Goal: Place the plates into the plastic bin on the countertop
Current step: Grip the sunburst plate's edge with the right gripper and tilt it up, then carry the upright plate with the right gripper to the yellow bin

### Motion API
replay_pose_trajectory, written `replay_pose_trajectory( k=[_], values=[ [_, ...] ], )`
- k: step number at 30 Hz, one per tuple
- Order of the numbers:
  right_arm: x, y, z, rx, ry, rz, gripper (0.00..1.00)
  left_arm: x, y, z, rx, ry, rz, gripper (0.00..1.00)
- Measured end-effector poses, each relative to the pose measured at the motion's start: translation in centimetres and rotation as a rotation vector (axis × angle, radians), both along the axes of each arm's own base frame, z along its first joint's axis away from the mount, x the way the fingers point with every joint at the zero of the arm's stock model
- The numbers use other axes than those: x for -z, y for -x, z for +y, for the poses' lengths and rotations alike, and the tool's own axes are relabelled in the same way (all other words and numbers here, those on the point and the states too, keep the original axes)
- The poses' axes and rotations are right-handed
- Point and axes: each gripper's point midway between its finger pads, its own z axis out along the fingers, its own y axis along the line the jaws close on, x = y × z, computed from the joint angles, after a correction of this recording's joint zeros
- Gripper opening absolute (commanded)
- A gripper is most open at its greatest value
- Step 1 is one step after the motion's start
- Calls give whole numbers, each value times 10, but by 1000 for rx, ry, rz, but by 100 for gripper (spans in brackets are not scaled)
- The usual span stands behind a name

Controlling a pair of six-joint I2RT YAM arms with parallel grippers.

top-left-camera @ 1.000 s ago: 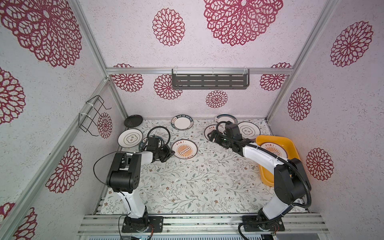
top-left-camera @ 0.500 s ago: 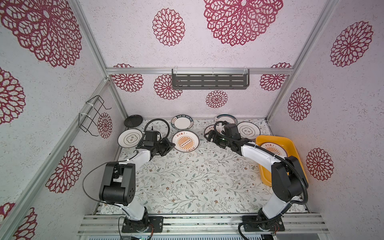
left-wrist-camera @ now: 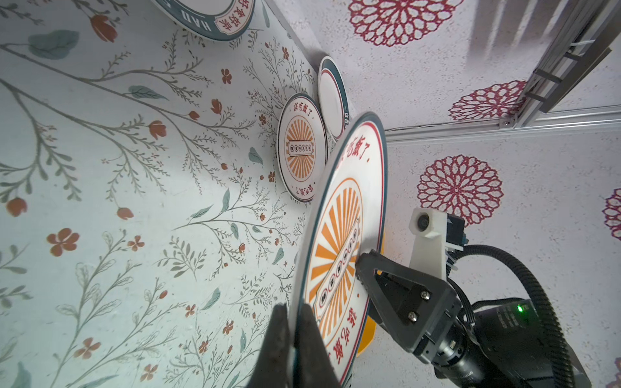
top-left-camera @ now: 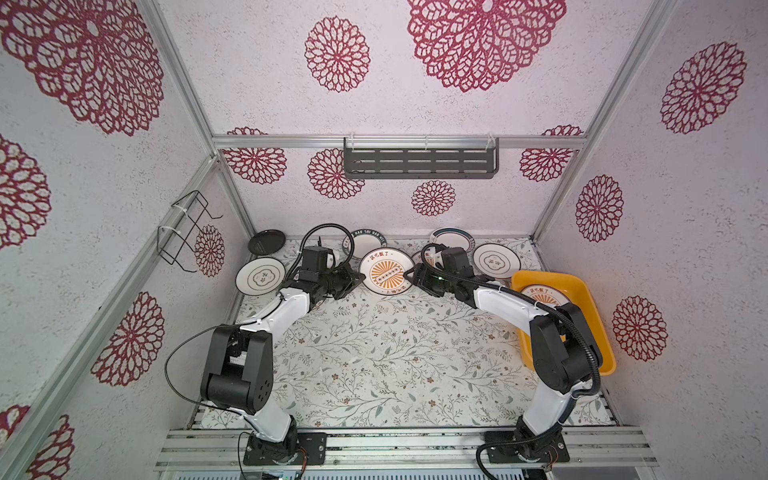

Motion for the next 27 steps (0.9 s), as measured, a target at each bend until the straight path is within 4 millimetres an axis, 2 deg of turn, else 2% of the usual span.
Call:
replay_pose_trajectory(
  k=[4, 9, 13, 15, 18, 21, 25, 27],
  values=[
    [-5, -1, 3, -1, -19, -3, 33, 2, 1, -2, 3, -2, 9, 0],
    [-5, -2, 5, -2, -33, 0, 12, 6, 2, -1, -2, -8, 27, 3],
    [-9, -7, 3, 20, -58, 10, 0, 15, 3, 3, -17, -23, 59, 16],
    [-11, -9, 2, 27, -64, 6, 0, 16, 4, 1, -14, -17, 67, 33],
    [-7, -9, 3, 25, -60, 14, 0, 11, 2, -1, -11, -9, 57, 42],
    [-5, -8, 4, 21, -61, 20, 0, 8, 0, -1, -13, -7, 50, 61],
    [-1, -7, 3, 21, -53, 32, 0, 2, -2, 0, -10, -22, 27, 81],
    [0, -7, 1, 23, -51, 37, 0, -2, -3, 2, -17, -34, 11, 85]
  ],
)
